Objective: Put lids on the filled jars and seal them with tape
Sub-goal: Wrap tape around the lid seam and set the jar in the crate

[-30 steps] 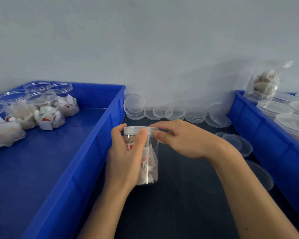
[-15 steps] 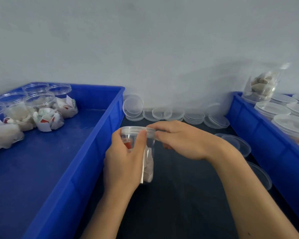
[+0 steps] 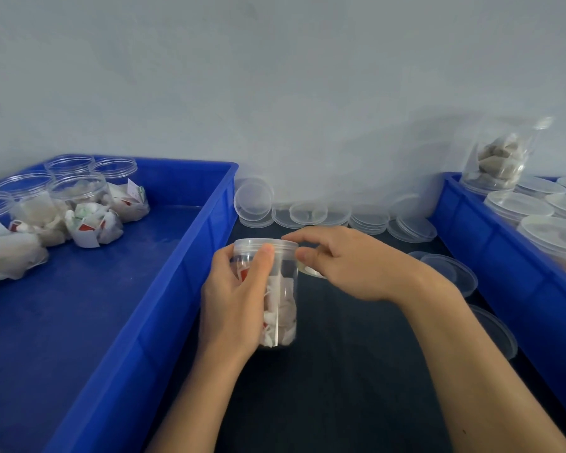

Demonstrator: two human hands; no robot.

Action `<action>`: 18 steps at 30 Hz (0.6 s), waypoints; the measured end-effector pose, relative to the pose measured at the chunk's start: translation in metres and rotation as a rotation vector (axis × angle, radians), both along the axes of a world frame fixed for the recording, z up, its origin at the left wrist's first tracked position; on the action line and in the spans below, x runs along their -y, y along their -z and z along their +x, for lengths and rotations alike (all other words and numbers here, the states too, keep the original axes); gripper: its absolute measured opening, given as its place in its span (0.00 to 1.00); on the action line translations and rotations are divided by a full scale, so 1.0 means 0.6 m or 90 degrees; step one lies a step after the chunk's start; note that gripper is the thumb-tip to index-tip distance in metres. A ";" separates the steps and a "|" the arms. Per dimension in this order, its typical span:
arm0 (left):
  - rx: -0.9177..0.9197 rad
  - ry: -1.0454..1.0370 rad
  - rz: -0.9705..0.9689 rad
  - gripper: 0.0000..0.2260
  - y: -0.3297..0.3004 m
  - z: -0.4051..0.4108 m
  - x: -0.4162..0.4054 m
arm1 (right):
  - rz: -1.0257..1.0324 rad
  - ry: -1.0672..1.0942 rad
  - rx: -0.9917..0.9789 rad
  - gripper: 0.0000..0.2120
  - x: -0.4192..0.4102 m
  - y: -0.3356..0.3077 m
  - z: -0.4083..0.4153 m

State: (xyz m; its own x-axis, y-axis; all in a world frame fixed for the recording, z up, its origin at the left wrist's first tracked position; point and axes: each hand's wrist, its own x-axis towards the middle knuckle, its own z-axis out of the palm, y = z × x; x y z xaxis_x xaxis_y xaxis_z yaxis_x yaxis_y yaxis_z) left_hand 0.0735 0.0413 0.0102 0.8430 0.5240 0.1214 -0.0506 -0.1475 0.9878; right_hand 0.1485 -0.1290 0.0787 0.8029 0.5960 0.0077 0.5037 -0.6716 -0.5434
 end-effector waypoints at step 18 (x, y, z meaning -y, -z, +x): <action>0.000 -0.090 0.108 0.24 -0.004 -0.004 0.006 | -0.088 -0.002 0.067 0.18 0.002 -0.021 -0.014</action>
